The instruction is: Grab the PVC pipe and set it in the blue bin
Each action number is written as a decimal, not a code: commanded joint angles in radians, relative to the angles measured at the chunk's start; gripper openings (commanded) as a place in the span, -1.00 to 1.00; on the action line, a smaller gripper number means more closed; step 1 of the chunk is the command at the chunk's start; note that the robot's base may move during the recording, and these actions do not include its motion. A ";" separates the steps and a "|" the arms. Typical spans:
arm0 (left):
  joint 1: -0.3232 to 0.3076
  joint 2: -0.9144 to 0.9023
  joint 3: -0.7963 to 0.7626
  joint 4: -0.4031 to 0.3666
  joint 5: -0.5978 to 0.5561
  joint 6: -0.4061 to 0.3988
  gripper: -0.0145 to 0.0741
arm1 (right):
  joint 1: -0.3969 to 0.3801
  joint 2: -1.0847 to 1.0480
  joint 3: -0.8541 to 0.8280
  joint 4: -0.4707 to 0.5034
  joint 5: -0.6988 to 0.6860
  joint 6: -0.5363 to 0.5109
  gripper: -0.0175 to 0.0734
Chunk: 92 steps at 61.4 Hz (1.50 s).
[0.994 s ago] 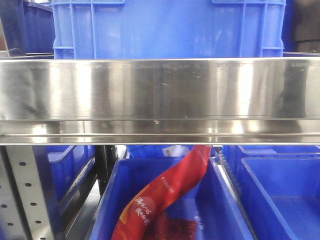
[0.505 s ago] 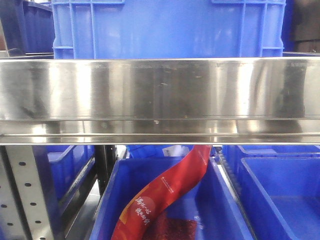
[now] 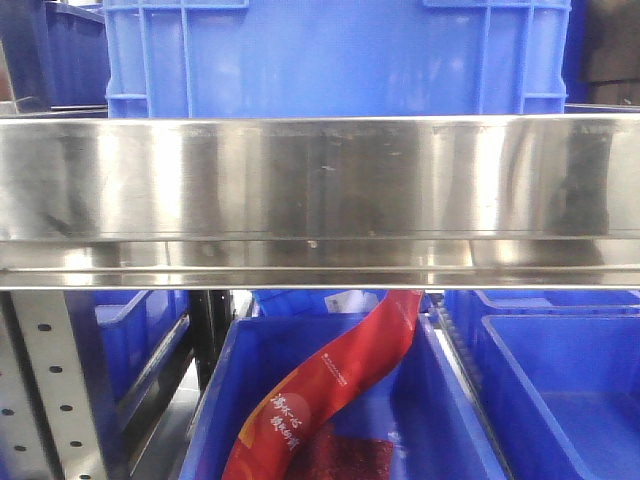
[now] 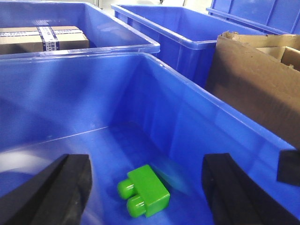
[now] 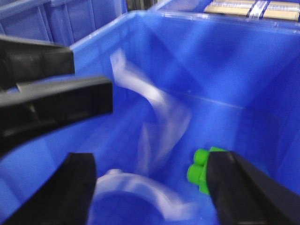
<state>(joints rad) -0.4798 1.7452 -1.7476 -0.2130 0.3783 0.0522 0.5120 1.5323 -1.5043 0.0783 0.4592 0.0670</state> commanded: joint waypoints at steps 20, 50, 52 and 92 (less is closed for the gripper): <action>-0.002 -0.029 -0.010 -0.003 0.001 -0.007 -0.05 | -0.003 -0.023 -0.009 0.000 -0.026 -0.009 0.03; -0.002 -0.138 -0.010 0.020 0.067 -0.007 -0.92 | -0.080 -0.118 -0.009 -0.013 -0.021 -0.005 -0.98; -0.002 -0.152 -0.010 0.023 0.067 -0.007 -0.92 | -0.086 -0.138 -0.009 -0.013 -0.021 -0.005 -0.98; 0.119 -0.644 0.685 0.040 -0.270 -0.004 -0.92 | -0.250 -0.510 0.480 -0.042 -0.306 0.026 -0.98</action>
<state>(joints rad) -0.4131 1.1846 -1.1636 -0.1721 0.1764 0.0502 0.3173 1.0776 -1.0838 0.0437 0.1950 0.0757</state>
